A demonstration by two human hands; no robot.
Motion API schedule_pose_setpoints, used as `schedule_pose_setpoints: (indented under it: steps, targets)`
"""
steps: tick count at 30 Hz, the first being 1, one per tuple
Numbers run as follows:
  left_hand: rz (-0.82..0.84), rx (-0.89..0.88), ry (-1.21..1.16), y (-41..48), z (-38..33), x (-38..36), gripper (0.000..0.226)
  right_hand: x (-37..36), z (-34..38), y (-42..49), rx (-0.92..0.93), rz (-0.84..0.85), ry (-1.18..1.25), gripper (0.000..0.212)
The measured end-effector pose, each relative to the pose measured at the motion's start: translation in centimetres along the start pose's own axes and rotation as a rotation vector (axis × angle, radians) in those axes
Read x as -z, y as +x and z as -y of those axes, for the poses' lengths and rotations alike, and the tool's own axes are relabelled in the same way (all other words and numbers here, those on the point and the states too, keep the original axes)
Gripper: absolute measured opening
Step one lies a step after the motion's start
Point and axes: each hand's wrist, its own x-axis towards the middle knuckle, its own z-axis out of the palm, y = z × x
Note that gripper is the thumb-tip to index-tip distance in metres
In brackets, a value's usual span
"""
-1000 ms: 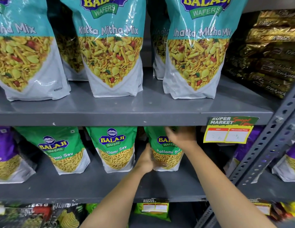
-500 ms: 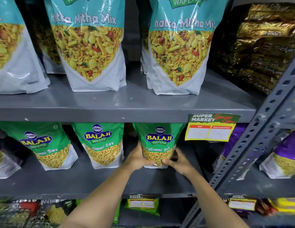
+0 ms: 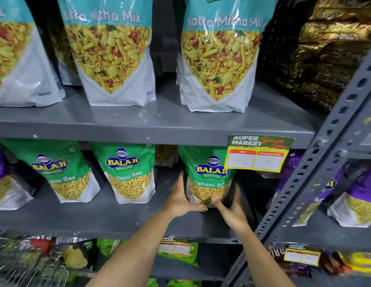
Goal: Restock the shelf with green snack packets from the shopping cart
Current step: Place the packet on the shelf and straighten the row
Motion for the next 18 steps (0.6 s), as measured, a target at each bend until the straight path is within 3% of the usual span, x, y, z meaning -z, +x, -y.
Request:
schedule_pose_setpoints:
  steps: [2,4,7,9,11,15,18]
  targets:
    - [-0.147,-0.015,0.032,-3.5,1.2,0.9,0.130,-1.0,-0.8,-2.3,0.109,-0.266,-0.036,0.080]
    - [-0.378,-0.084,0.126,-7.0,3.3,2.6,0.102,-3.2,-1.5,-5.4,0.315,-0.423,-0.136,0.052]
    - [-0.745,-0.053,0.110,-9.3,5.7,7.0,0.086,-7.9,-0.7,-7.7,0.526,-0.174,-0.174,0.031]
    - [-0.844,0.009,0.164,-8.7,7.0,11.0,0.084,-11.0,1.3,-6.9,0.580,0.013,-0.244,0.036]
    - [-0.743,0.044,0.233,-7.4,8.2,15.0,0.096,-14.2,3.8,-5.1,0.537,0.123,-0.280,0.058]
    - [-0.323,0.054,0.214,-4.7,8.9,19.3,0.131,-18.4,8.5,-0.8,0.351,0.297,-0.098,0.110]
    - [-0.141,0.216,0.234,-3.4,8.6,20.3,0.136,-20.4,9.0,1.0,0.331,0.370,0.002,0.100]
